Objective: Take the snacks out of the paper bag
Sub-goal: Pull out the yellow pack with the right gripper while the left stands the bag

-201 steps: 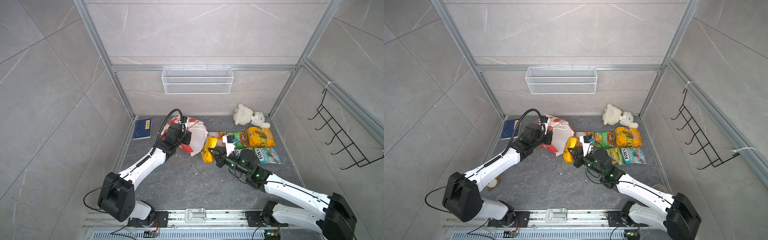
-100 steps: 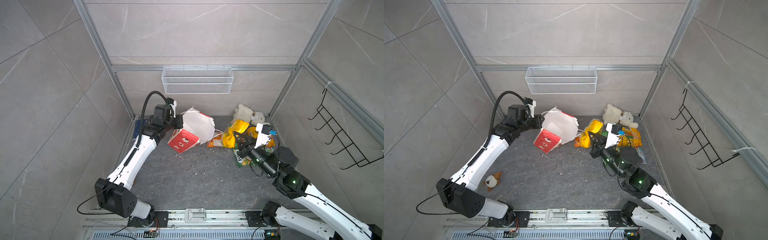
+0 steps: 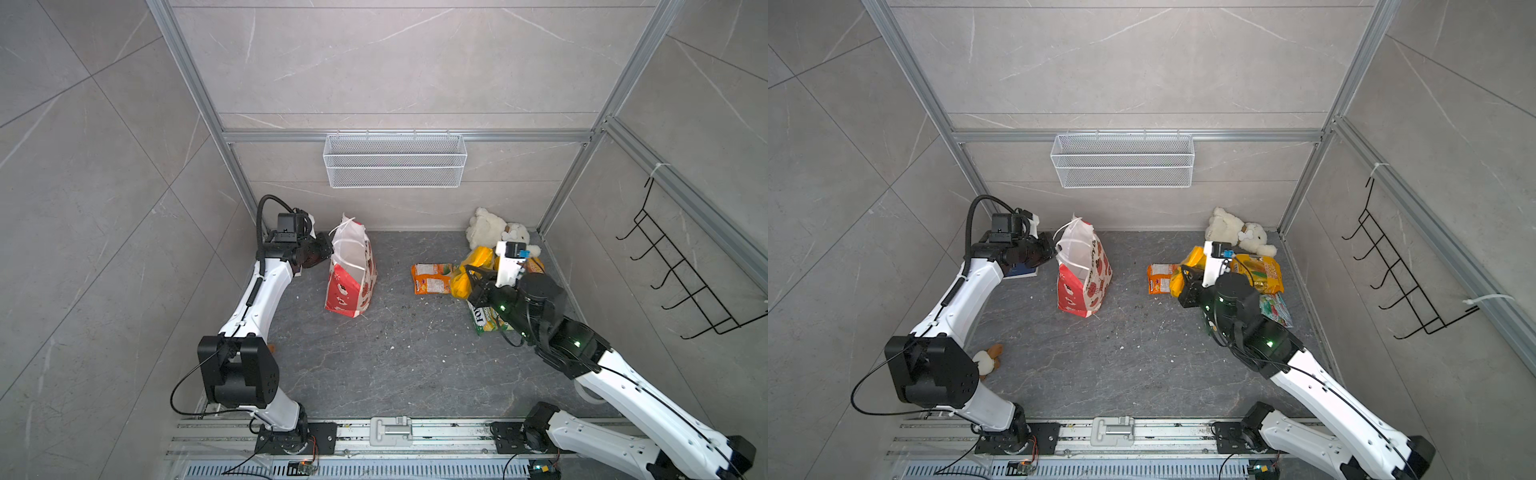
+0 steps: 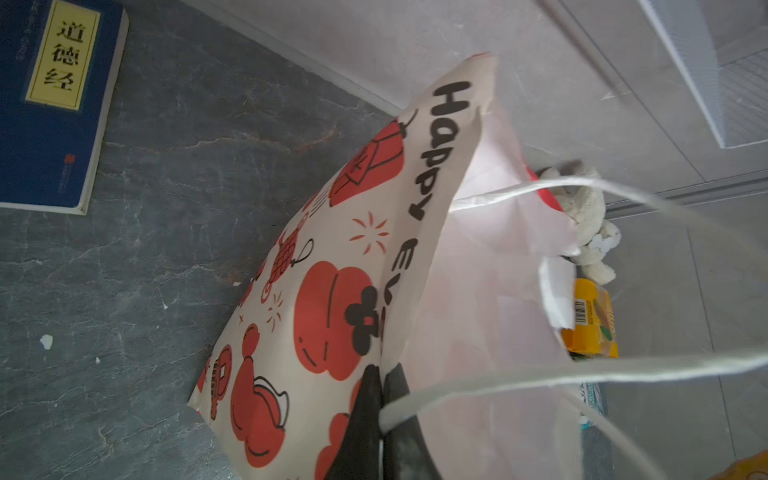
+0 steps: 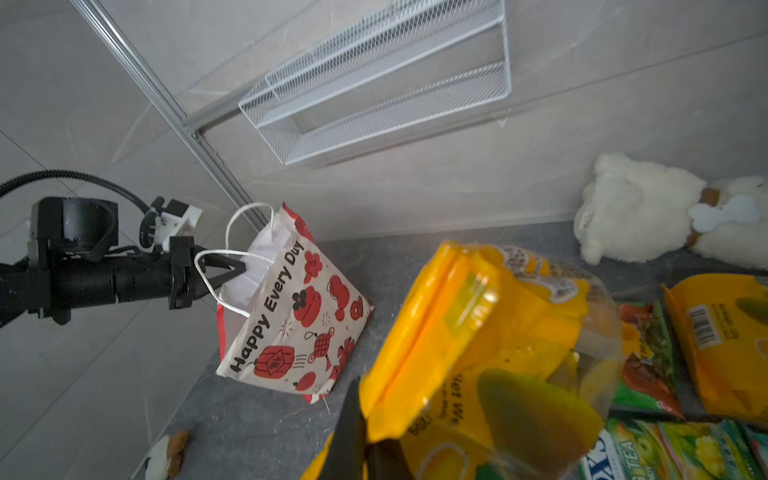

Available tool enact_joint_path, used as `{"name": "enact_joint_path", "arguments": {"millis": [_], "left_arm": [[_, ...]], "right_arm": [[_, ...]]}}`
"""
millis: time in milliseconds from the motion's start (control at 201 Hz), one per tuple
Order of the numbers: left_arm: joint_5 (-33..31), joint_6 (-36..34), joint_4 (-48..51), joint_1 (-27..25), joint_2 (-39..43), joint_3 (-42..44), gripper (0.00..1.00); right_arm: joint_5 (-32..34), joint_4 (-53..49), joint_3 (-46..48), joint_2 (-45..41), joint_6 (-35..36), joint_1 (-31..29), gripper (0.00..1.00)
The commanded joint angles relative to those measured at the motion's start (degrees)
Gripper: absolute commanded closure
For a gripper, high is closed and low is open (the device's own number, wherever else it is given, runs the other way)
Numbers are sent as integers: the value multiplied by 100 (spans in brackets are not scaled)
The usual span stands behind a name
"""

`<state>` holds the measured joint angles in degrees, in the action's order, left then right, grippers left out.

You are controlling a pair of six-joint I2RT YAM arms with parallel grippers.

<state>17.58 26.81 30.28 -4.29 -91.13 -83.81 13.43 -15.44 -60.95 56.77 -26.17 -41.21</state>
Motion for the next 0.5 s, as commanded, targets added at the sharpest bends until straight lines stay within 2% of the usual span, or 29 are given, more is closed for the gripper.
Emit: {"name": "enact_joint_path", "arguments": {"millis": [0,50,109,249,314,368,433,458,493], "left_arm": [[-32,-102,-10,58,162,28,100],[-109,-159,3,57,195,49,99],[-195,-208,12,60,267,69,85],[-717,-368,21,66,586,63,63],[-944,-422,18,69,736,38,46],[-1113,-448,25,82,842,-11,36],[-1367,-485,87,81,941,-91,30],[-1458,-495,99,78,967,-115,22],[-1523,-501,123,85,1007,-168,19]], "right_arm": [[-659,228,-332,338,-111,20,100],[-855,263,-365,526,-140,25,100],[-1109,236,-443,751,-190,51,100],[-1849,266,-619,1268,-277,124,100],[-2252,302,-653,1479,-343,215,100],[-2522,335,-669,1657,-418,285,100],[-2792,443,-629,1840,-471,353,100],[-2907,470,-628,1918,-490,382,100],[-3054,534,-588,2038,-539,436,100]]}}
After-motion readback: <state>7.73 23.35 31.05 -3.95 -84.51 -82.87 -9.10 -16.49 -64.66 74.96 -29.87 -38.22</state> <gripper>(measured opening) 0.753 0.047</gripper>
